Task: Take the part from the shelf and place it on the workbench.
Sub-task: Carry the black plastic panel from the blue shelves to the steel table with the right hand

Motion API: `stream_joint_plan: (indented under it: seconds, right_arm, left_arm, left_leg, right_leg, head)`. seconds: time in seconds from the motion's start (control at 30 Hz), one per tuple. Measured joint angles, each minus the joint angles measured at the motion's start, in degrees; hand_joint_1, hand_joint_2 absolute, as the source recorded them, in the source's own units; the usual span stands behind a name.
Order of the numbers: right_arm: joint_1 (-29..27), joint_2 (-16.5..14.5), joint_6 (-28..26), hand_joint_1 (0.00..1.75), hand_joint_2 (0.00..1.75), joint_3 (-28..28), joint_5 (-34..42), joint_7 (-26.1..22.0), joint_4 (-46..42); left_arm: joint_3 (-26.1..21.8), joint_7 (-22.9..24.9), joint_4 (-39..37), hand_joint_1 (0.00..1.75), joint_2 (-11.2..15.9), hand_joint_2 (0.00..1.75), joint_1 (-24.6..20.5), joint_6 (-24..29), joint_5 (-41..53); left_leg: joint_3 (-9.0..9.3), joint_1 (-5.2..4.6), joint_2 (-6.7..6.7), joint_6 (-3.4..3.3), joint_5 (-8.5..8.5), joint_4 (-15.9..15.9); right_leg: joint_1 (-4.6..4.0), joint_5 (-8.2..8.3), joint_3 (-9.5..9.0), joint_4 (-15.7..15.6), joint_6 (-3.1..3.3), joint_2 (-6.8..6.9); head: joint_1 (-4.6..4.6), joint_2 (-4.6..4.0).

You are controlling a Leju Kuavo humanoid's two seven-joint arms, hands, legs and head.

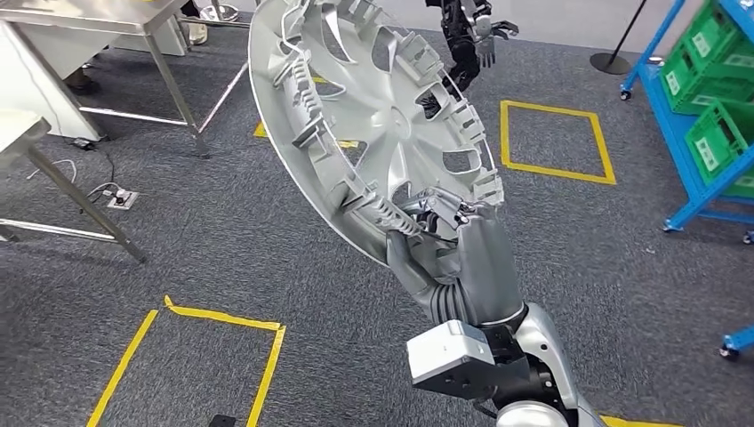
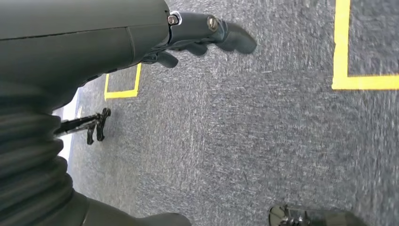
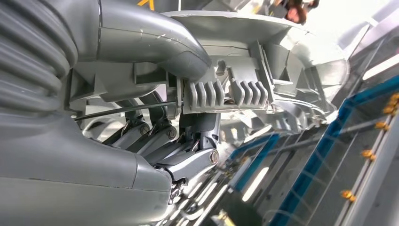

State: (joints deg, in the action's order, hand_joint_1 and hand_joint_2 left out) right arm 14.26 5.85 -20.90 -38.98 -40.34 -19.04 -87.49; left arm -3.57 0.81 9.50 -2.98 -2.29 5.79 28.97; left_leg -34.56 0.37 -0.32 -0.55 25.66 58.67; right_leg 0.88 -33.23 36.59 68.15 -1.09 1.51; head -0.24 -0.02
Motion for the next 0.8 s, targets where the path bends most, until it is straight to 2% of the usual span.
stream_joint_plan:
  seconds: [0.03, 0.07, 0.1, 0.13, 0.17, 0.23, 0.27, 0.3, 0.37, 0.4, 0.43, 0.5, 0.53, 0.57, 0.6, 0.63, 0.67, 0.73, 0.77, 0.8]
  right_arm:
    - [-0.01, 0.02, 0.02, 1.75, 1.75, 0.01, -0.01, -0.02, 0.02]
    - [-0.02, 0.03, 0.07, 1.75, 1.75, 0.02, 0.00, -0.02, 0.05]
    - [0.00, 0.03, 0.13, 1.75, 1.75, 0.03, 0.01, -0.01, 0.12]
    - [0.03, 0.03, 0.20, 1.75, 1.75, 0.05, 0.03, 0.00, 0.19]
    - [0.07, 0.03, 0.27, 1.75, 1.75, 0.08, 0.06, -0.02, 0.26]
    - [0.18, 0.03, 0.38, 1.75, 1.75, 0.13, 0.12, -0.16, 0.31]
    - [0.26, 0.03, 0.43, 1.75, 1.75, 0.14, 0.13, -0.27, 0.31]
    - [0.33, 0.02, 0.48, 1.75, 1.75, 0.15, 0.14, -0.36, 0.32]
    - [0.55, -0.16, 0.60, 1.75, 1.75, 0.16, 0.15, -0.46, 0.32]
    - [0.65, -0.34, 0.68, 1.75, 1.75, 0.16, 0.16, -0.51, 0.32]
    - [0.76, -0.53, 0.76, 1.75, 1.75, 0.17, 0.16, -0.62, 0.32]
    - [0.80, -0.78, 0.88, 1.75, 1.75, 0.17, 0.17, -0.93, 0.37]
    - [0.79, -0.83, 0.92, 1.75, 1.75, 0.17, 0.17, -1.08, 0.44]
    - [0.77, -0.87, 0.99, 1.75, 1.75, 0.16, 0.17, -1.18, 0.55]
    - [0.77, -0.95, 1.09, 1.75, 1.75, 0.16, 0.17, -1.24, 0.69]
    - [0.79, -1.08, 1.22, 1.75, 1.75, 0.16, 0.17, -1.27, 0.81]
    - [0.84, -1.24, 1.38, 1.75, 1.75, 0.16, 0.17, -1.28, 0.90]
    - [1.14, -1.61, 1.66, 1.75, 1.75, 0.16, 0.17, -1.30, 1.02]
    - [1.38, -1.74, 1.77, 1.75, 1.75, 0.16, 0.16, -1.32, 1.06]
    - [1.60, -1.85, 1.87, 1.75, 1.75, 0.16, 0.16, -1.34, 1.11]
  left_arm:
    - [-0.01, 0.05, 0.02, 0.00, 0.04, 1.75, -0.10, -0.01, 0.01]
    - [-0.01, 0.12, 0.03, 0.00, 0.06, 1.75, -0.14, -0.01, 0.02]
    - [-0.01, 0.17, 0.03, 0.00, 0.05, 1.75, -0.14, -0.02, 0.03]
    - [-0.01, 0.22, 0.04, 0.00, 0.05, 1.75, -0.13, -0.02, 0.05]
    - [-0.01, 0.26, 0.05, 0.00, 0.05, 1.75, -0.15, -0.02, 0.07]
    - [-0.01, 0.29, 0.09, 0.00, 0.06, 1.75, -0.25, -0.02, 0.08]
    - [-0.01, 0.31, 0.11, 0.00, 0.07, 1.75, -0.30, -0.02, 0.07]
    - [-0.01, 0.34, 0.12, 0.00, 0.08, 1.75, -0.31, -0.02, 0.07]
    - [-0.01, 0.48, 0.11, 0.00, 0.12, 1.75, -0.24, 0.00, 0.04]
    - [-0.01, 0.60, 0.10, 0.00, 0.15, 1.75, -0.17, 0.04, 0.01]
    - [-0.01, 0.73, 0.10, 0.00, 0.17, 1.75, -0.15, 0.10, -0.02]
    - [-0.01, 1.05, 0.10, 0.00, 0.16, 1.75, -0.22, 0.20, -0.08]
    - [-0.02, 1.20, 0.10, 0.00, 0.15, 1.75, -0.29, 0.22, -0.12]
    - [-0.02, 1.37, 0.10, 0.00, 0.14, 1.75, -0.32, 0.24, -0.15]
    - [-0.04, 1.50, 0.10, 0.00, 0.15, 1.75, -0.30, 0.25, -0.17]
    - [-0.07, 1.59, 0.10, 0.00, 0.16, 1.75, -0.28, 0.25, -0.18]
    - [-0.10, 1.64, 0.10, 0.00, 0.19, 1.75, -0.27, 0.27, -0.18]
    - [-0.17, 1.64, 0.11, 0.00, 0.25, 1.75, -0.36, 0.33, -0.18]
    - [-0.20, 1.63, 0.11, 0.00, 0.26, 1.75, -0.44, 0.38, -0.18]
    - [-0.21, 1.62, 0.11, 0.00, 0.26, 1.75, -0.51, 0.44, -0.18]
  left_leg:
    - [-0.03, -0.04, -0.60, -0.13, 0.02, 0.05]
    - [-0.05, -0.09, -1.27, -0.21, 0.05, 0.13]
    - [-0.05, -0.13, -1.95, -0.22, 0.09, 0.23]
    - [-0.02, -0.13, -2.66, -0.19, 0.14, 0.34]
    - [0.01, -0.11, -3.37, -0.11, 0.19, 0.45]
    - [-0.18, -0.10, -4.68, 0.28, 0.34, 0.74]
    - [-0.35, -0.09, -5.19, 0.61, 0.37, 0.83]
    - [-0.53, -0.05, -5.63, 1.00, 0.35, 0.82]
    - [-0.77, 0.07, -6.28, 1.82, 0.24, 0.59]
    - [-0.95, 0.03, -5.82, 2.13, 0.44, 0.84]
    - [-1.51, -0.04, -4.79, 2.38, 1.13, 1.94]
    - [-4.26, -0.12, -1.84, 2.72, 4.11, 7.62]
    - [-6.19, -0.04, -0.92, 2.89, 5.78, 11.44]
    - [-7.81, 0.06, -0.46, 3.05, 6.82, 14.55]
    - [-8.57, 0.15, -0.24, 3.17, 6.83, 15.90]
    - [-8.21, 0.22, -0.03, 3.24, 5.86, 15.06]
    - [-6.73, 0.26, 0.38, 3.26, 4.10, 12.15]
    - [-2.55, 0.13, 2.58, 2.93, 0.97, 4.35]
    - [-1.19, 0.00, 3.31, 2.56, 0.21, 1.81]
    - [-0.58, -0.13, 3.69, 2.13, 0.04, 0.58]
  right_leg:
    - [-0.04, -1.51, 2.13, 3.97, -0.03, -0.72]
    - [-0.05, -2.22, 3.85, 6.91, -0.03, -1.07]
    - [-0.08, -1.84, 4.71, 7.94, 0.03, -1.22]
    - [-0.08, -0.31, 4.38, 6.53, 0.14, -1.36]
    - [-0.05, 1.93, 2.99, 3.06, 0.31, -1.70]
    - [0.01, 5.21, -0.27, -4.60, 0.64, -3.50]
    - [-0.01, 5.84, -1.18, -6.82, 0.77, -4.13]
    - [-0.14, 5.81, -1.46, -7.65, 0.92, -4.46]
    - [-0.24, 5.97, -1.61, -7.99, 1.54, -3.51]
    - [-0.20, 6.11, -1.83, -8.26, 1.98, -3.05]
    - [-0.09, 6.26, -2.08, -8.52, 2.38, -2.55]
    - [-0.11, 6.29, -2.37, -8.78, 2.93, -1.48]
    - [-0.18, 6.21, -2.40, -8.78, 3.05, -0.89]
    - [-0.24, 6.11, -2.43, -8.77, 3.11, -0.27]
    - [-0.26, 6.03, -2.46, -8.76, 3.11, 0.31]
    - [-0.27, 5.92, -2.54, -8.76, 3.05, 0.86]
    - [-0.26, 5.81, -2.67, -8.75, 2.93, 1.39]
    - [-0.45, 5.47, -3.06, -8.69, 2.47, 2.32]
    - [-0.59, 5.31, -3.22, -8.66, 2.17, 2.73]
    - [-0.74, 5.17, -3.36, -8.64, 1.82, 3.14]
  head:
    - [0.14, 0.00]
    - [0.18, 0.00]
    - [0.20, 0.00]
    - [0.23, 0.01]
    - [0.26, 0.01]
    - [0.31, 0.01]
    - [0.31, 0.00]
    - [0.31, 0.00]
    - [0.29, 0.00]
    - [0.23, 0.00]
    - [0.07, 0.00]
    - [-0.23, 0.00]
    - [-0.33, 0.00]
    - [-0.33, 0.00]
    - [-0.35, 0.00]
    - [-0.35, 0.00]
    - [-0.36, 0.00]
    - [-0.37, 0.00]
    - [-0.32, 0.00]
    - [-0.27, 0.00]
